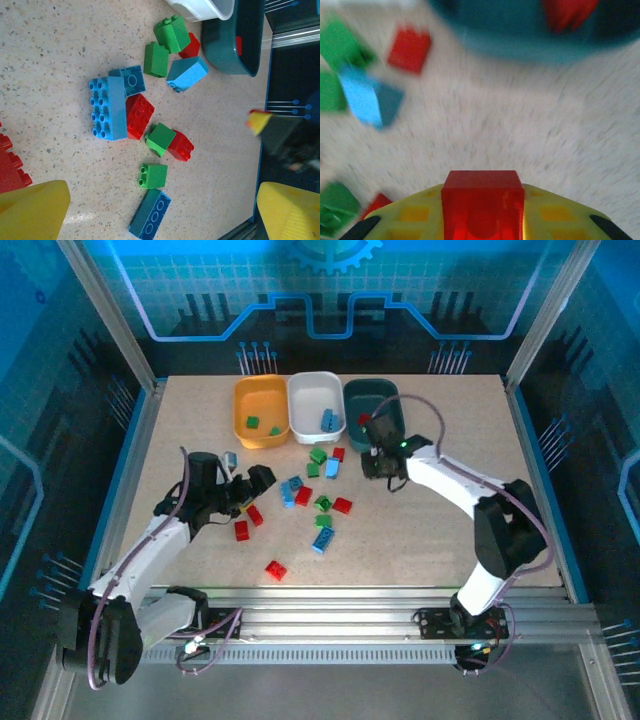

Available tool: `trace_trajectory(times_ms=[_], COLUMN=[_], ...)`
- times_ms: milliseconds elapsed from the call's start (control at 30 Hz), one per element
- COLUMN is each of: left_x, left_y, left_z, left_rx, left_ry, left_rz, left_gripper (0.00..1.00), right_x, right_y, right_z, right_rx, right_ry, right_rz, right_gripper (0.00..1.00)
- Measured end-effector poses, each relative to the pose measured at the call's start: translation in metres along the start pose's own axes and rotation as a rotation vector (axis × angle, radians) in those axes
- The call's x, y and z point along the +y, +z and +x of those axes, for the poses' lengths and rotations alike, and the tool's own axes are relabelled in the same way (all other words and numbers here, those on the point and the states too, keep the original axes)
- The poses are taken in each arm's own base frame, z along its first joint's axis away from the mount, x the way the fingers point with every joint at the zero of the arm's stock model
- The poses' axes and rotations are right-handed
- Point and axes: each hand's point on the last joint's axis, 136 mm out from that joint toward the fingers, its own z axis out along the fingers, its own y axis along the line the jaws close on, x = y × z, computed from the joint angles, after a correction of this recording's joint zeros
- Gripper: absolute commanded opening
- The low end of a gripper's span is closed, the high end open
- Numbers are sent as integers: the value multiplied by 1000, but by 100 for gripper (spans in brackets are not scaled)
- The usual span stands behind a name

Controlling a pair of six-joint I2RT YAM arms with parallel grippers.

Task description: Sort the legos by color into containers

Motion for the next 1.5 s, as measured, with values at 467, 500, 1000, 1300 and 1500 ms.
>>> trace_trajectory(times_ms=[467,500,1000,1300,1500], left_x=[16,13,37,45,48], left_y=[2,-1,-15,-11,-11], left_z=[28,28,38,26,28], left_rx=[28,22,15,3,10], left_ry=[-65,-59,-65,-82,-87], left_rz=[28,37,-85,-171,-181], left_gripper=[99,99,99,99,99], right_x=[-63,-61,42,113,154], right_y=[71,67,-48,-53,-31], right_z=[-98,-99,94,177,181], right_rx=[14,10,53,184,221], right_ry=[151,149,79,125,161], right_rz=[46,43,-19,-42,-8], right_gripper=[67,68,77,82,82])
